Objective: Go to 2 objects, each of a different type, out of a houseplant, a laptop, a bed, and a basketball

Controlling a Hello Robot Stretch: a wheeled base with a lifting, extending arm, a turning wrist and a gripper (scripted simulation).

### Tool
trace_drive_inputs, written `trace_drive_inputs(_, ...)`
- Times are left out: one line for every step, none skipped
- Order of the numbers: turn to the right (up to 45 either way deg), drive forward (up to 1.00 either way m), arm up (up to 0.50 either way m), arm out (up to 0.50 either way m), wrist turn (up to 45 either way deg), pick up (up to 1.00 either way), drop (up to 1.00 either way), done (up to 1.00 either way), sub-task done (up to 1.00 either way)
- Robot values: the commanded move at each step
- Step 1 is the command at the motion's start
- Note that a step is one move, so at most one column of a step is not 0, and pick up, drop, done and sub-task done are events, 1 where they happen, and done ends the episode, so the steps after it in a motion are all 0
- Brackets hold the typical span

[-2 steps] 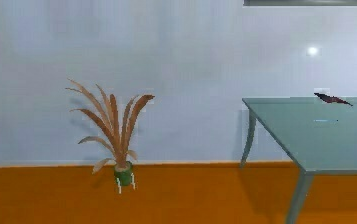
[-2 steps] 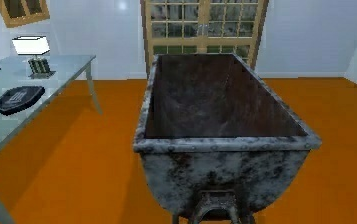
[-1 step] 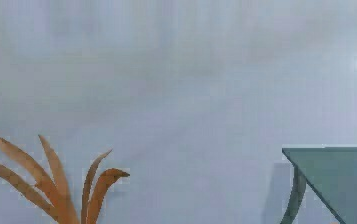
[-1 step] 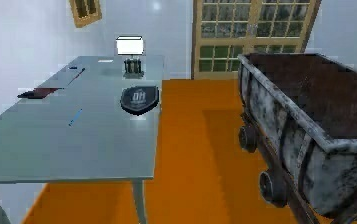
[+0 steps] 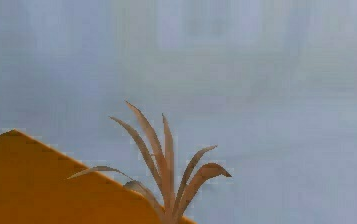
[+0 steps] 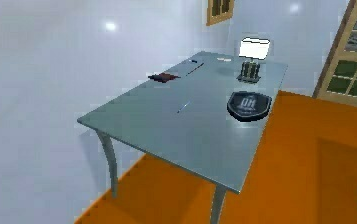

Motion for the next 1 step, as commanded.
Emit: trace_drive_inputs(0.0,0.0,0.0,0.0,0.0,0.0,0.0,1.0,0.0)
